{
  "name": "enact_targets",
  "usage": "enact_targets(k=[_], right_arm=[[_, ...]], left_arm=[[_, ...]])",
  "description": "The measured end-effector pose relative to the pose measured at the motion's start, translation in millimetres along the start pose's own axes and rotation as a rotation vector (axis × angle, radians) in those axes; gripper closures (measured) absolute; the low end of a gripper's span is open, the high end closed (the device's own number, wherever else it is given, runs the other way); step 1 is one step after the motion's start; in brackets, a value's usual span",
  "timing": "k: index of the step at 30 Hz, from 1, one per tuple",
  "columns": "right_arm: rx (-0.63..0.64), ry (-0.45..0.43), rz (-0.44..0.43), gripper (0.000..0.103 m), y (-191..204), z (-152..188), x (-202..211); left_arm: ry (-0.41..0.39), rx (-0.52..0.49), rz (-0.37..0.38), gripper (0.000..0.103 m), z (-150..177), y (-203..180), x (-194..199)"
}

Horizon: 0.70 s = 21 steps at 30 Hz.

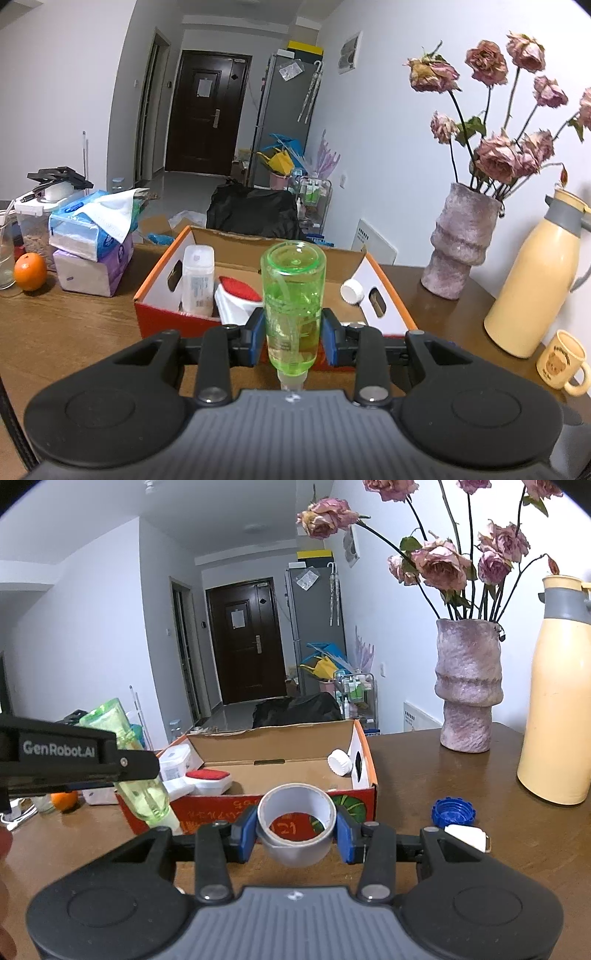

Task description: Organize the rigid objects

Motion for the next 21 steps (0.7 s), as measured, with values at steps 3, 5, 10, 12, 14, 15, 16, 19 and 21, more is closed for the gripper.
enact_targets(k=[3, 5, 10, 12, 14, 15, 16, 19, 21], right_arm=[[-0.008, -0.005, -0.006, 0.061, -0.5, -4.4, -9.0], [-0.012, -0.006, -0.011, 0.061, 0.1, -6.5, -14.3], [-0.013, -0.012, -0.022, 0.061, 2.6, -14.3, -30.1], [-0.012, -0.014, -0.025, 0.061, 4.0, -17.7, -36.5], [-0.014, -0.016, -0.026, 0.061, 4.2, -21.1, -43.3], [-0.015, -0.016, -0.026, 0.061, 4.3, -21.9, -45.4], [-0.016, -0.016, -0.025, 0.061, 4.0, -23.3, -48.3], [-0.017, -0.018, -0.023, 0.061, 4.0, -26.8, -56.5], [-0.018, -0.020, -0.021, 0.061, 4.1, -28.1, -59.4]], left_arm=[[-0.010, 0.008, -0.004, 0.071, -6.3, 0.6, -8.3], [-0.013, 0.011, -0.007, 0.071, -10.4, 1.1, -14.6], [-0.015, 0.012, -0.004, 0.071, -17.1, 0.3, -30.2], [-0.018, 0.006, 0.005, 0.071, -19.5, -0.8, -35.8], [-0.018, 0.002, 0.004, 0.071, -22.1, -1.6, -42.0], [-0.019, 0.000, 0.003, 0.071, -23.3, -1.7, -44.8], [-0.019, 0.000, 0.002, 0.071, -25.2, -2.1, -48.1], [-0.019, 0.001, -0.007, 0.071, -29.2, -0.9, -57.1], [-0.021, -0.002, -0.013, 0.071, -31.2, -0.2, -62.7]])
Point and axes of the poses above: each gripper's, at about its wrist camera, not at the fingertips, and x roughly against the way its jaws point, y to its left, z to its underside, the point moved 5 cm from there along -x, roughly the way its jaws point, and after that the axes turned 15 degrees about -x, right-handed, at the moved point
